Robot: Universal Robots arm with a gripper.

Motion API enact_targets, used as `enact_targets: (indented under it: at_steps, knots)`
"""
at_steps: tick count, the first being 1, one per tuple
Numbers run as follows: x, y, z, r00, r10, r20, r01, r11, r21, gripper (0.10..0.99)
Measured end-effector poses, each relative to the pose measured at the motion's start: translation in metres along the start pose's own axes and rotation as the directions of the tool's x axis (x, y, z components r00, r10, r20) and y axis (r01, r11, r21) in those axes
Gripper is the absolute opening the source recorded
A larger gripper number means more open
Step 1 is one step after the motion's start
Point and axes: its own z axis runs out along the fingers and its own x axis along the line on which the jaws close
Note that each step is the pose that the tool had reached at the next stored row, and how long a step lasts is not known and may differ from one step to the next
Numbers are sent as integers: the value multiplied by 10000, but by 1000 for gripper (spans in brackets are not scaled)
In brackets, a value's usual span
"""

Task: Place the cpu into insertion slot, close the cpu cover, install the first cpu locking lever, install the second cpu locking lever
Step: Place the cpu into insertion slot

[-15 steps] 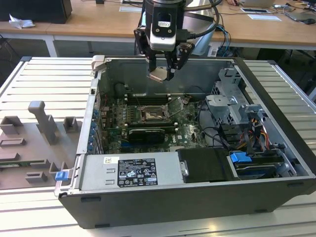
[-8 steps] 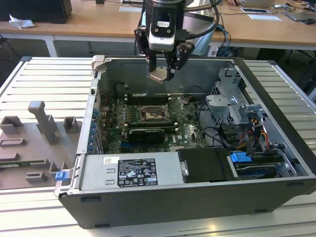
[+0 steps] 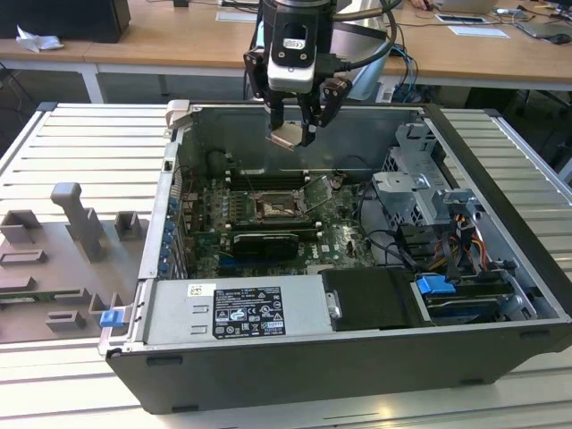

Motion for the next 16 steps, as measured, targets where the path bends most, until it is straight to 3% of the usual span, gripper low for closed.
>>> enact_targets:
  at_steps: [16]
  knots:
    - [0,-2,22,9970,777,69,-776,9970,-18,541]
